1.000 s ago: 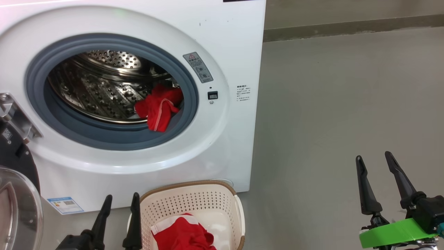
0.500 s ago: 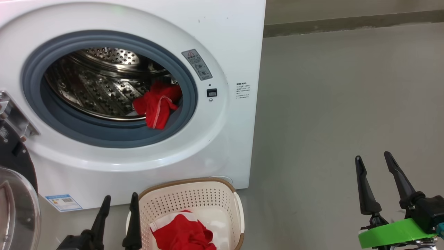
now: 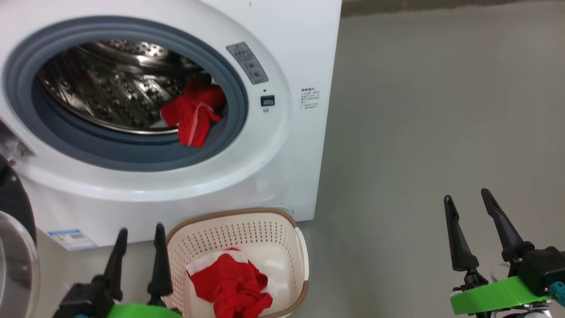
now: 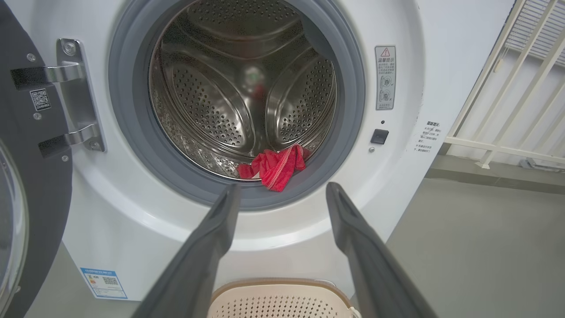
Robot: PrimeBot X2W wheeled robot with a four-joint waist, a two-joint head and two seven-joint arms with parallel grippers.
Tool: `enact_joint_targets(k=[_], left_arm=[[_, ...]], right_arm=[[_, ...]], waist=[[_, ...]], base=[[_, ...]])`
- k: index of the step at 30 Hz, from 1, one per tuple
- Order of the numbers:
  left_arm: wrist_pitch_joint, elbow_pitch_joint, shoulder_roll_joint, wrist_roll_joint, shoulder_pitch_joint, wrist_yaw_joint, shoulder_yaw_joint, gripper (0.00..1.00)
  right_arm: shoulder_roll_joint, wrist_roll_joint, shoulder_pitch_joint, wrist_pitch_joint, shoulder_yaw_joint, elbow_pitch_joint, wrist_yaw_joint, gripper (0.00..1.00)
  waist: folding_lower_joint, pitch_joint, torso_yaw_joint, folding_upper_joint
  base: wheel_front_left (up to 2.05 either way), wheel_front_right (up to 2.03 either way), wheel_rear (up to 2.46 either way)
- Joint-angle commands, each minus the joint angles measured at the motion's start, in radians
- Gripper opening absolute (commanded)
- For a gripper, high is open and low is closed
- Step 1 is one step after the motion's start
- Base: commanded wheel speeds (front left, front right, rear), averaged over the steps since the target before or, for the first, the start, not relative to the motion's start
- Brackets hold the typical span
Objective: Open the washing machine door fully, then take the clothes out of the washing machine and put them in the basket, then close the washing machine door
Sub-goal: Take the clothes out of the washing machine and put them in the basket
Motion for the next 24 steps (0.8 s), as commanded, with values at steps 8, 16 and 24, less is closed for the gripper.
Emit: enact_joint_targets(k=[8, 16, 24], left_arm=[[-0.008, -0.026, 0.01, -0.012, -0.153, -0.011, 0.048, 1.0], [-0.008, 0.044, 0.016, -0.03, -0.315, -0.035, 0.066, 1.0], [-0.008, 0.182, 0.044, -0.072, -0.535, -0.067, 0.101, 1.0]], right_arm=[[-0.012, -0.016, -0.082, -0.006, 0.035, -0.043, 0.004, 1.0], [-0.012, -0.019, -0.124, -0.006, 0.049, -0.052, 0.004, 1.0], [-0.012, -0.019, -0.176, -0.006, 0.059, -0.06, 0.004, 1.0]], waist=[[0.0, 0.128, 0.016, 0.0], [0.0, 0.219, 0.019, 0.0], [0.0, 0.335, 0.019, 0.0]], base=[[0.0, 0.0, 0.0], [0.0, 0.0, 0.0], [0.0, 0.0, 0.0]])
